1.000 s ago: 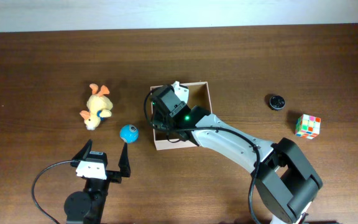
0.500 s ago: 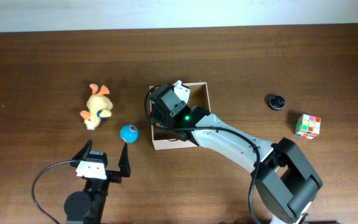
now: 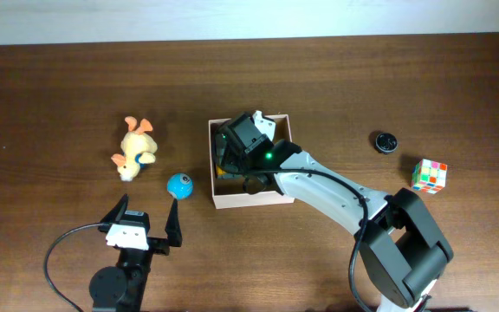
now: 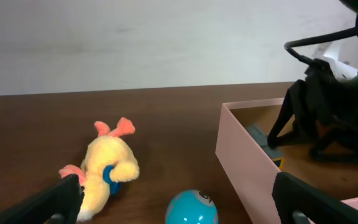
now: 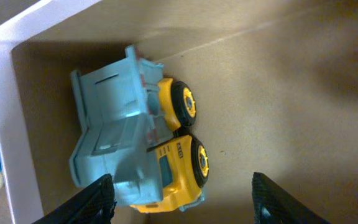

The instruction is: Pack container

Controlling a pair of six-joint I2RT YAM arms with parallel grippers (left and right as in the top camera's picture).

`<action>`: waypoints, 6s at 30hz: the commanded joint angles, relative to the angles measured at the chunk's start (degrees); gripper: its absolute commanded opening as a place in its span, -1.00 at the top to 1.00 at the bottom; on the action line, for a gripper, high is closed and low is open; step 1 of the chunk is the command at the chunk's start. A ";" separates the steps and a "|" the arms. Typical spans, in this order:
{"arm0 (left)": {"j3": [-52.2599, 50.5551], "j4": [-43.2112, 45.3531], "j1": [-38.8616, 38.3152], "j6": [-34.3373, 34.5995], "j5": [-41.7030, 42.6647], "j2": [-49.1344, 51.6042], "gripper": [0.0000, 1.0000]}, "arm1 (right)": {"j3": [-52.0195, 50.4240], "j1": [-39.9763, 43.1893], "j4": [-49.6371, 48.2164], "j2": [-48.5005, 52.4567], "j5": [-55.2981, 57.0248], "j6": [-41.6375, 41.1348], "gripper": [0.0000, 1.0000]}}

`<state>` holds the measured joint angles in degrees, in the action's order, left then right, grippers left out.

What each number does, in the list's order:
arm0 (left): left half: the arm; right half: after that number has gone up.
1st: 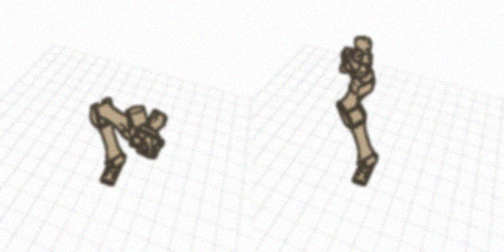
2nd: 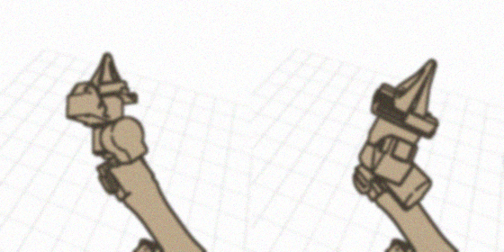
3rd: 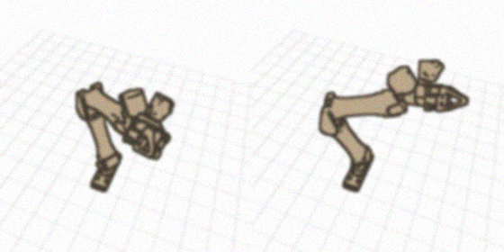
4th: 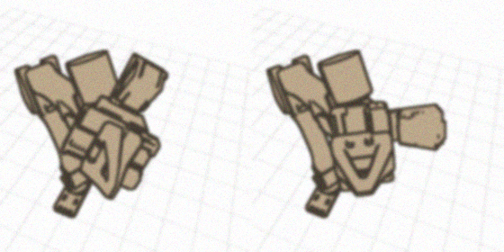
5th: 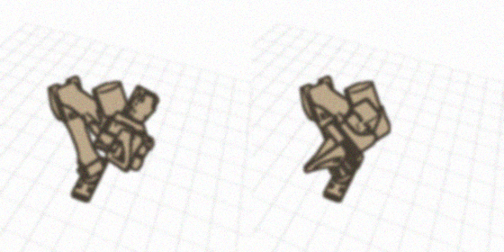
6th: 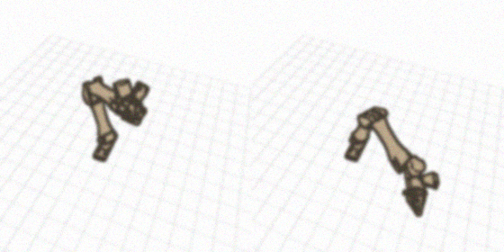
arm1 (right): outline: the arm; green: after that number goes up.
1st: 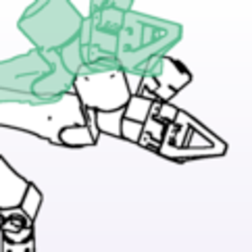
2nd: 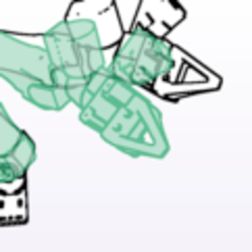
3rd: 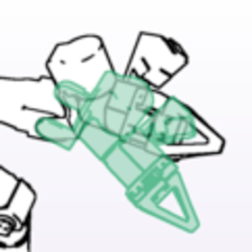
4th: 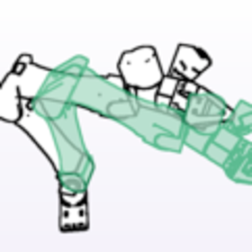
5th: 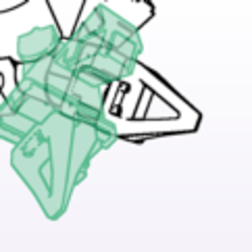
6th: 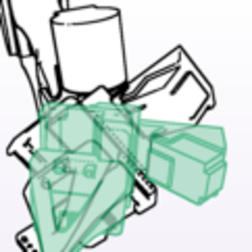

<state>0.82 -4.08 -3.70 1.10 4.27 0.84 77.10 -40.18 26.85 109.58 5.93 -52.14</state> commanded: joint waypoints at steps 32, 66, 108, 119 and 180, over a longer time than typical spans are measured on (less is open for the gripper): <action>-0.31 -0.09 0.28 -0.90 0.44 -0.55 -0.99 | 20.20 43.04 50.82 -15.39 8.70 26.25 -0.50; -0.31 -0.07 0.28 -0.90 0.44 -0.55 -0.99 | -30.73 52.98 0.22 -27.74 10.60 33.68 -0.98; -0.31 -0.07 0.28 -0.90 0.44 -0.55 -0.98 | -31.80 69.13 -11.82 -18.86 -17.38 48.96 -0.77; -0.31 -0.09 0.28 -0.90 0.44 -0.55 -0.99 | -31.80 69.13 -11.65 -18.86 -14.95 48.98 -0.87; -0.31 -0.07 0.28 -0.90 0.44 -0.55 -0.99 | -31.78 69.07 -13.62 -17.33 -18.43 48.72 -0.01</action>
<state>0.82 -4.08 -3.73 1.10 4.27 0.84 45.84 29.26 12.71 90.61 -12.14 -3.42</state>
